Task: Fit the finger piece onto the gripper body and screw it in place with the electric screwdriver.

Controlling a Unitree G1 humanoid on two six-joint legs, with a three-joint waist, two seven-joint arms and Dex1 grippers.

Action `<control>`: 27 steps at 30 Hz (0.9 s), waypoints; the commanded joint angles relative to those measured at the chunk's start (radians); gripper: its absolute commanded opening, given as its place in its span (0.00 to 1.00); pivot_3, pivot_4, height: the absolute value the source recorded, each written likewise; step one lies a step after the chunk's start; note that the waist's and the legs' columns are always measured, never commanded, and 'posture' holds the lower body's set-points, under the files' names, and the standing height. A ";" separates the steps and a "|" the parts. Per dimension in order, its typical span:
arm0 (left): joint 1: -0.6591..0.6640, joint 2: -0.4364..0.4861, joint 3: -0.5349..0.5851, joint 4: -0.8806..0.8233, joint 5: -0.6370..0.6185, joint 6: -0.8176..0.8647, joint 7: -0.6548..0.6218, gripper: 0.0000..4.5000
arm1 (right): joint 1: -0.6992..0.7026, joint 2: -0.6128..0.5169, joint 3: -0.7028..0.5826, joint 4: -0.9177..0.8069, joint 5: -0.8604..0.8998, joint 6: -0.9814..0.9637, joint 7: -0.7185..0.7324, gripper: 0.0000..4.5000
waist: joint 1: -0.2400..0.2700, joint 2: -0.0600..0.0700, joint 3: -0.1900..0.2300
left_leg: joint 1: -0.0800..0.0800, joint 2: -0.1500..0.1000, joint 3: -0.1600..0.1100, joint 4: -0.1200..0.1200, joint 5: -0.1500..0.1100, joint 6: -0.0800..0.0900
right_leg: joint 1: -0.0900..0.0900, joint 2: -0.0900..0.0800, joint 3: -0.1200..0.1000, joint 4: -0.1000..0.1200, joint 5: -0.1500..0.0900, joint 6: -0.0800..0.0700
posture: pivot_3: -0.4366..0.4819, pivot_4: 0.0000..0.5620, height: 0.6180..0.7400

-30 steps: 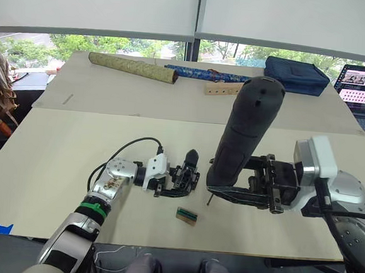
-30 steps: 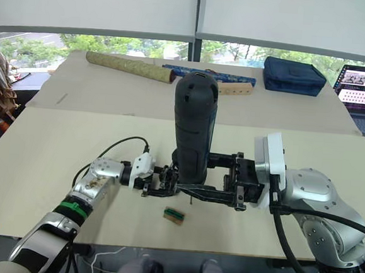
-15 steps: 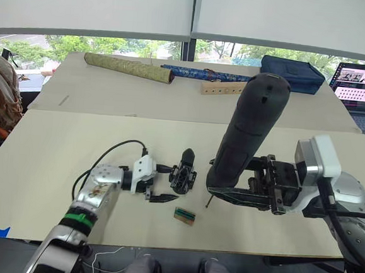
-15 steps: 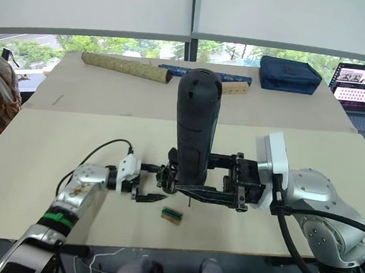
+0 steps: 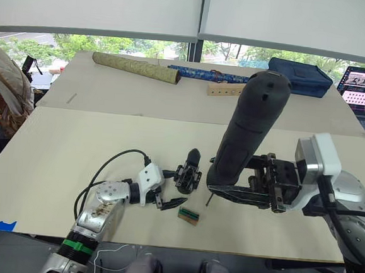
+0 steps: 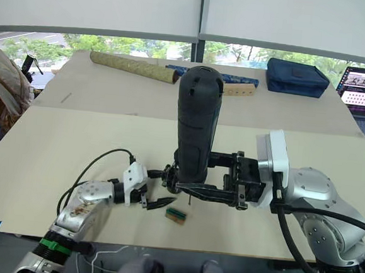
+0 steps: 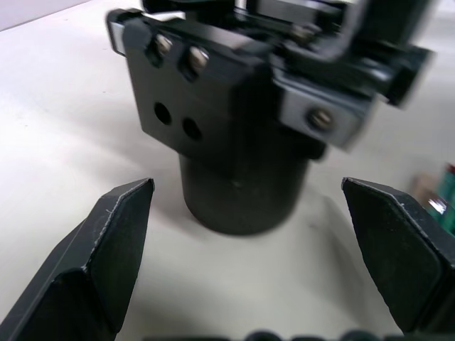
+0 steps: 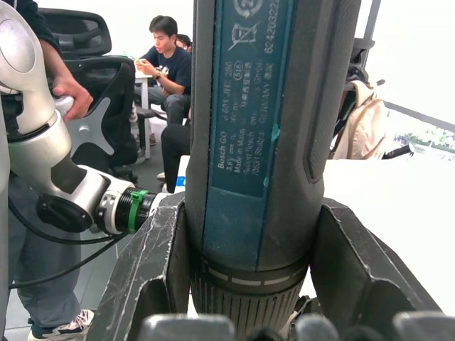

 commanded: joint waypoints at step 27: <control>-0.095 0.000 -0.071 0.115 0.043 -0.007 -0.039 0.51 | -0.011 -0.004 -0.035 -0.034 0.009 -0.014 -0.018 0.43 | 0.006 0.000 0.000 | 0.000 0.000 0.000 0.003 0.000 0.001 | 0.001 0.000 0.000 0.002 0.000 0.000 | 0.48 0.27 1.00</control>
